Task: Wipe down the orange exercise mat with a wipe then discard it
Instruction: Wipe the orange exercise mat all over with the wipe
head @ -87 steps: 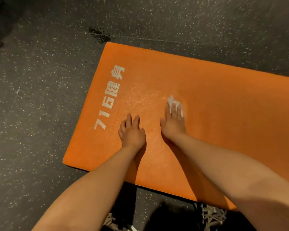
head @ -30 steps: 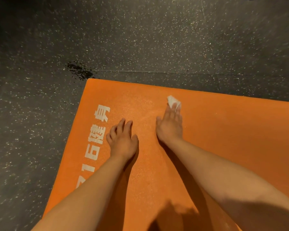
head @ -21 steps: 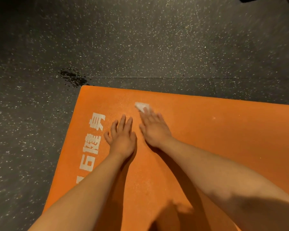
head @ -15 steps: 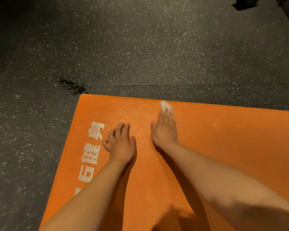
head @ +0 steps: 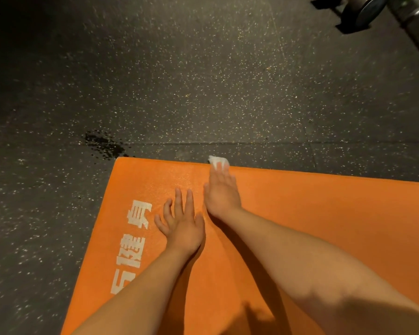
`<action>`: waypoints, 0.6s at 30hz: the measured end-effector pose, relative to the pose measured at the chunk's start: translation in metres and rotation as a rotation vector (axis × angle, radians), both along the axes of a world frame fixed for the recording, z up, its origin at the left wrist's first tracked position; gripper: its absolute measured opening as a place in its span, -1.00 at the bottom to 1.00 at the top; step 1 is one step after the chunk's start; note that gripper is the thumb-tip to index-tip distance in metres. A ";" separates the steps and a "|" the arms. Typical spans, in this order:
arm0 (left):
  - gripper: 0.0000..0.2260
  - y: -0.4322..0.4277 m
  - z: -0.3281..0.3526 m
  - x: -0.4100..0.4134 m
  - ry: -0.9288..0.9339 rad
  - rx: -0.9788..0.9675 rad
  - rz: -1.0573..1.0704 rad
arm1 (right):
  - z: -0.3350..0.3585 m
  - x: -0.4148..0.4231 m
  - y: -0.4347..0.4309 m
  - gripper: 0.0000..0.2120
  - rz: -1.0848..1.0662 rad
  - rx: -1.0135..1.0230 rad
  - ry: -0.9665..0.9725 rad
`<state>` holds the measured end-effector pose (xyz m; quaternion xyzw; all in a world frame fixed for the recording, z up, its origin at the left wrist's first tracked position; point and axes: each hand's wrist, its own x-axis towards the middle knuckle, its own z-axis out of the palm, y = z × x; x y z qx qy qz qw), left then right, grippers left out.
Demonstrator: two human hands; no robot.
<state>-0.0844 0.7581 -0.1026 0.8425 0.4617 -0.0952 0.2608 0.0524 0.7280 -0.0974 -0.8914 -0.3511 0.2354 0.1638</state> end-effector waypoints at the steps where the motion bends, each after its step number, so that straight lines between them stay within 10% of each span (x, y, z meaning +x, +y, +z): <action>1: -0.41 0.001 -0.001 -0.001 -0.022 -0.007 0.004 | 0.001 -0.006 0.009 -0.42 0.092 0.009 0.012; 18: -0.47 -0.066 0.003 -0.049 -0.159 0.080 0.089 | 0.008 -0.069 -0.088 -0.46 0.399 -0.004 0.075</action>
